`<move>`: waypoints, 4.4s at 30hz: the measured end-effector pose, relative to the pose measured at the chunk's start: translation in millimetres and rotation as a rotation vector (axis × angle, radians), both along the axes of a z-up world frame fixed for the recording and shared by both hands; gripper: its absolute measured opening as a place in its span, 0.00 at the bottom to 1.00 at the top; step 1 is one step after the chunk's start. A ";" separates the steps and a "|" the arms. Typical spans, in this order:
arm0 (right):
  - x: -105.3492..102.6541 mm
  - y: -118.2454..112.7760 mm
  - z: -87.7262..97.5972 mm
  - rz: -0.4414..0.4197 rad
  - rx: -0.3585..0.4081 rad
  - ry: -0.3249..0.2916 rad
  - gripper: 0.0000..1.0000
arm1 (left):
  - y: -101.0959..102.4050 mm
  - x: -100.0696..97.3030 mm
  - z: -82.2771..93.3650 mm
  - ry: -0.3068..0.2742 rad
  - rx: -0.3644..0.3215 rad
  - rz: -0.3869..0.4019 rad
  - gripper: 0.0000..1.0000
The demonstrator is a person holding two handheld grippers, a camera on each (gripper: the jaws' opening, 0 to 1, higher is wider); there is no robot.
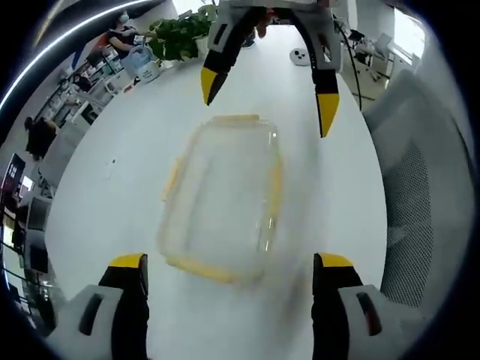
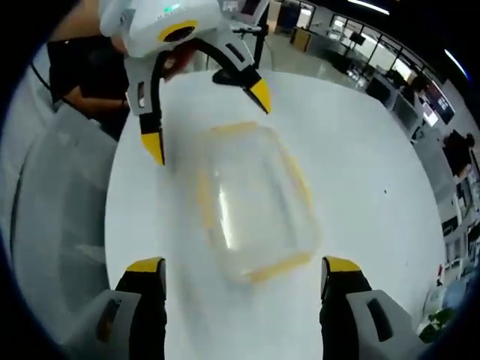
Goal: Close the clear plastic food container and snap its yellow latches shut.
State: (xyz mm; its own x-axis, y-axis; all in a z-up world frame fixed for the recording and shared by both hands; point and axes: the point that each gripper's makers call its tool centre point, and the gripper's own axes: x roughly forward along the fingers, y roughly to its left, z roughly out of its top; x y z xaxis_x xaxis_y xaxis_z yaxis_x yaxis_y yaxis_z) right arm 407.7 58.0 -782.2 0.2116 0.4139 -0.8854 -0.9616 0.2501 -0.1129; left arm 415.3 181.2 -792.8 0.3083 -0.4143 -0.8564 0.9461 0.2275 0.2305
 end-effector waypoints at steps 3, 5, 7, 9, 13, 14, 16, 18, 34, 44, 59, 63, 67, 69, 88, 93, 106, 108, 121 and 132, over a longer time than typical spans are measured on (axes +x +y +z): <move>-2.2 -0.8 0.5 -0.022 0.013 -0.008 0.86 | -0.6 -3.9 0.8 0.003 -0.018 0.018 0.93; -3.8 -0.4 1.5 -0.040 0.028 -0.014 0.86 | 0.1 -6.7 -0.1 0.005 -0.024 0.031 0.93; -4.9 0.4 1.6 -0.060 0.049 -0.009 0.86 | 1.3 -8.1 0.7 -0.001 -0.033 0.040 0.93; -6.1 0.5 3.0 -0.073 0.058 -0.016 0.86 | 2.1 -8.8 1.7 0.006 -0.057 0.069 0.93; -8.5 2.3 6.2 -0.101 0.090 -0.022 0.86 | 4.3 -10.9 4.4 0.003 -0.094 0.111 0.93; -9.3 2.4 7.0 -0.111 0.100 -0.020 0.86 | 5.5 -11.3 5.4 -0.002 -0.107 0.125 0.93; -10.1 1.7 7.6 -0.129 0.112 -0.025 0.86 | 7.3 -13.2 6.1 -0.007 -0.122 0.145 0.93; -11.7 1.8 8.8 -0.148 0.133 -0.029 0.86 | 8.3 -14.6 7.5 -0.015 -0.138 0.163 0.93; -28.6 1.6 23.1 -0.242 0.309 -0.078 0.85 | 14.5 -25.7 21.5 -0.095 -0.293 0.281 0.93; -36.0 -11.3 24.2 -0.290 0.356 -0.105 0.85 | 16.4 -36.5 24.5 -0.106 -0.355 0.310 0.93; -59.8 -28.0 17.1 -0.350 0.400 -0.111 0.86 | 19.9 -57.2 22.0 -0.102 -0.416 0.340 0.93; -66.0 -33.4 14.7 -0.368 0.410 -0.113 0.86 | 23.1 -64.3 20.1 -0.102 -0.425 0.349 0.94; -72.1 -38.1 14.0 -0.397 0.434 -0.116 0.86 | 25.9 -69.6 18.8 -0.092 -0.443 0.370 0.95; -74.3 -41.7 12.6 -0.413 0.443 -0.115 0.86 | 27.2 -73.7 14.7 -0.088 -0.429 0.373 0.95; -102.1 -60.5 6.1 -0.492 0.487 -0.123 0.88 | 36.7 -97.0 8.2 -0.059 -0.483 0.444 0.95; -109.8 -63.5 2.3 -0.509 0.492 -0.117 0.88 | 39.2 -103.6 5.2 -0.049 -0.484 0.461 0.95; -111.1 -66.6 -0.1 -0.524 0.496 -0.113 0.88 | 39.4 -108.3 2.4 -0.040 -0.499 0.477 0.95; -110.4 -67.1 -0.3 -0.528 0.499 -0.113 0.88 | 38.7 -109.1 1.4 -0.035 -0.496 0.476 0.95; -114.6 -66.6 -6.4 -0.519 0.477 -0.093 0.86 | 38.9 -110.5 -1.2 -0.025 -0.501 0.481 0.95; -114.7 -67.1 -7.3 -0.525 0.480 -0.088 0.86 | 39.3 -111.9 -3.5 -0.019 -0.492 0.478 0.95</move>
